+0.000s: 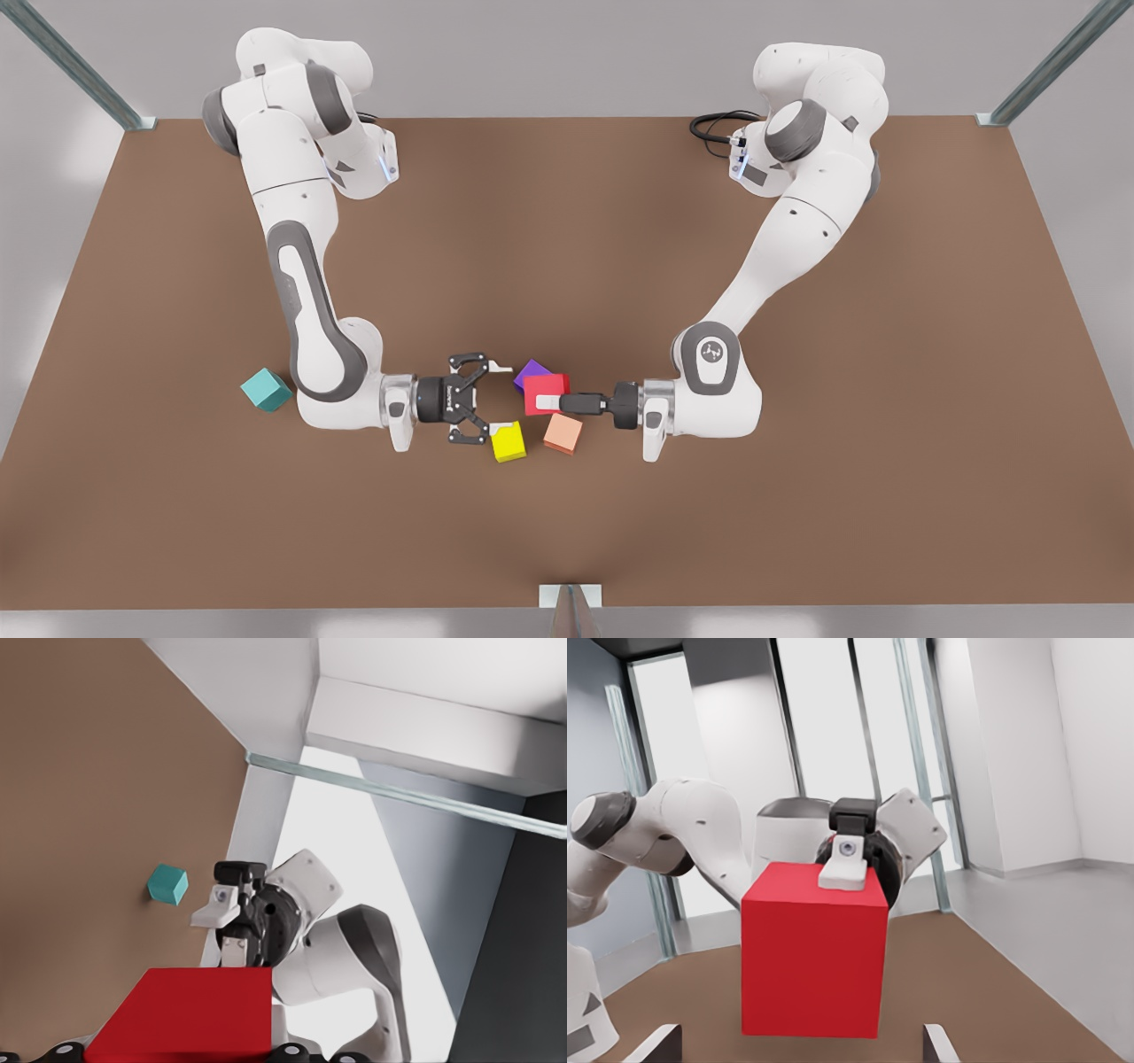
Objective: Pick up red wooden cube and pass to hand red wooden cube and place in blue wooden cube
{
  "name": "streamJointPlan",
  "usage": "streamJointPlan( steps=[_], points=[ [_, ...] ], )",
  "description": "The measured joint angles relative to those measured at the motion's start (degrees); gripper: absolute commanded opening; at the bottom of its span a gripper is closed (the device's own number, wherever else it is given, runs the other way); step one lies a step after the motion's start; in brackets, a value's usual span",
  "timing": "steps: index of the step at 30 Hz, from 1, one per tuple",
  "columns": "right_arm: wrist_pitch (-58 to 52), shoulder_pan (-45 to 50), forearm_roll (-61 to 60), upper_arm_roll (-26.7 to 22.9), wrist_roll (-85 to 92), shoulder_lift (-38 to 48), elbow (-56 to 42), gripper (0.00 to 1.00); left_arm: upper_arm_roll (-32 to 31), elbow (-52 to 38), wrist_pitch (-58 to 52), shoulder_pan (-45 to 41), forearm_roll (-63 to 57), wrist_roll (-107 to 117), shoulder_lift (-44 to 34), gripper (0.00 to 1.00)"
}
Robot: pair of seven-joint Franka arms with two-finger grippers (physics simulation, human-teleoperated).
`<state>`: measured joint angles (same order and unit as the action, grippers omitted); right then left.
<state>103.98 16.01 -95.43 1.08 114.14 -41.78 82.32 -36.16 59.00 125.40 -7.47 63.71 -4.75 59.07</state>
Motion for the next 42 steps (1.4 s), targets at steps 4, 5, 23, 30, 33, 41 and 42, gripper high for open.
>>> streamJointPlan(
  steps=[4, 5, 23, 30, 33, 41, 42],
  points=[
    [0.29, 0.19, -0.34, 0.83, -0.31, -0.03, -0.77, 1.0, 0.0, 0.0, -0.06, 0.0, 0.05, -1.23, -0.06, 0.69],
    [0.39, 0.23, -0.39, 0.92, -0.41, -0.03, -0.83, 1.0, 0.0, 0.0, -0.07, 0.0, 0.06, -1.5, -0.06, 0.69],
    [1.9, 2.58, -2.02, 1.11, -1.91, -0.38, -1.31, 1.0, -0.04, 0.09, 0.12, -0.43, 0.1, -4.53, 0.04, 0.69],
    [2.98, 3.64, -2.67, 1.13, -2.41, -0.91, -2.23, 1.0, -0.01, 0.09, 0.24, -0.61, 0.08, -5.16, 0.27, 0.69],
    [3.2, 3.69, -2.86, 1.11, -2.62, -1.21, -2.54, 0.78, 0.0, 0.09, 0.27, -0.62, 0.08, -5.37, 0.21, 0.69],
    [3.45, 3.94, -2.94, 1.1, -3.1, -1.58, -3.0, 0.73, 0.0, 0.08, 0.31, -0.77, 0.13, -5.79, 0.25, 0.69],
    [3.47, 3.94, -2.95, 1.1, -3.14, -1.56, -2.99, 0.73, -0.01, 0.08, 0.32, -0.78, 0.13, -5.83, 0.26, 0.69]
  ],
)
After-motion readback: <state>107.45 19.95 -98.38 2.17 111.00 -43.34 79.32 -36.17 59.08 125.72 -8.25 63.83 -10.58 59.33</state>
